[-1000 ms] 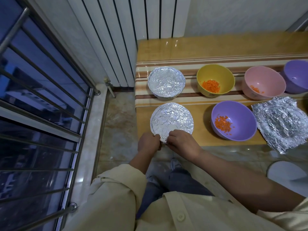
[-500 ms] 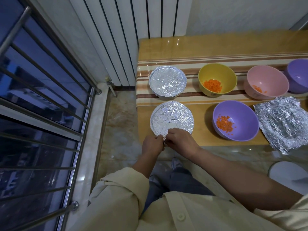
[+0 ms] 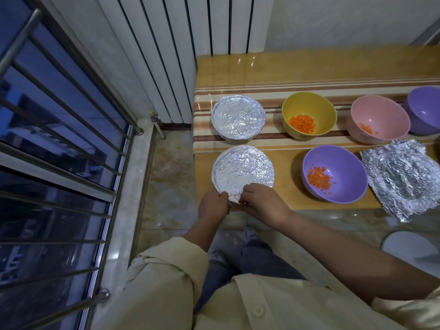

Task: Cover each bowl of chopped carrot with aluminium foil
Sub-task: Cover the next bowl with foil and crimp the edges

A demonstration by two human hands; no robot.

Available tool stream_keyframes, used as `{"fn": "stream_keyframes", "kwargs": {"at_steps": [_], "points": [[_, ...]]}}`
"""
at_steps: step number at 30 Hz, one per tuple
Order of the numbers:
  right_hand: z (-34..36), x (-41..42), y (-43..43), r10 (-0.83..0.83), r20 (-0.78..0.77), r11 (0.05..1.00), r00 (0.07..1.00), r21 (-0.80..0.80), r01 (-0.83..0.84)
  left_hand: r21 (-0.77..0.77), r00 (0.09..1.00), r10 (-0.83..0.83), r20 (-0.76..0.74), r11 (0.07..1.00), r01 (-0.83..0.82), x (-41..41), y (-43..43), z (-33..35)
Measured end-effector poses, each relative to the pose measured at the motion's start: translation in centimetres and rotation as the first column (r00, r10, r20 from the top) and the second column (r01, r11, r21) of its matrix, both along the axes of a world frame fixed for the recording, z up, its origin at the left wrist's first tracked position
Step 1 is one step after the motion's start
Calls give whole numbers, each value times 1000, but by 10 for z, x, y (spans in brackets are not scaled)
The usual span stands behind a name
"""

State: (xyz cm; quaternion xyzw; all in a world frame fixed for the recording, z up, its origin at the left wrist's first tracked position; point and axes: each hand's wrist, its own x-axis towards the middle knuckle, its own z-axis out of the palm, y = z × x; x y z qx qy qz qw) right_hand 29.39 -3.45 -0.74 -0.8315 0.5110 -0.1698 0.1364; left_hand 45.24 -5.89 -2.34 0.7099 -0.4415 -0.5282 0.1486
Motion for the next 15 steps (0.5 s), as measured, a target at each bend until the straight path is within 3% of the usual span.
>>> {"fn": "stream_keyframes", "kwargs": {"at_steps": [12,15], "points": [[-5,8,-5,22,-58,1000,998,15,-21,20,991,-68,118,998,66,-9,11,2],[-4,9,-5,15,-56,1000,998,4,-14,20,995,-59,86,998,58,-9,9,2]]}}
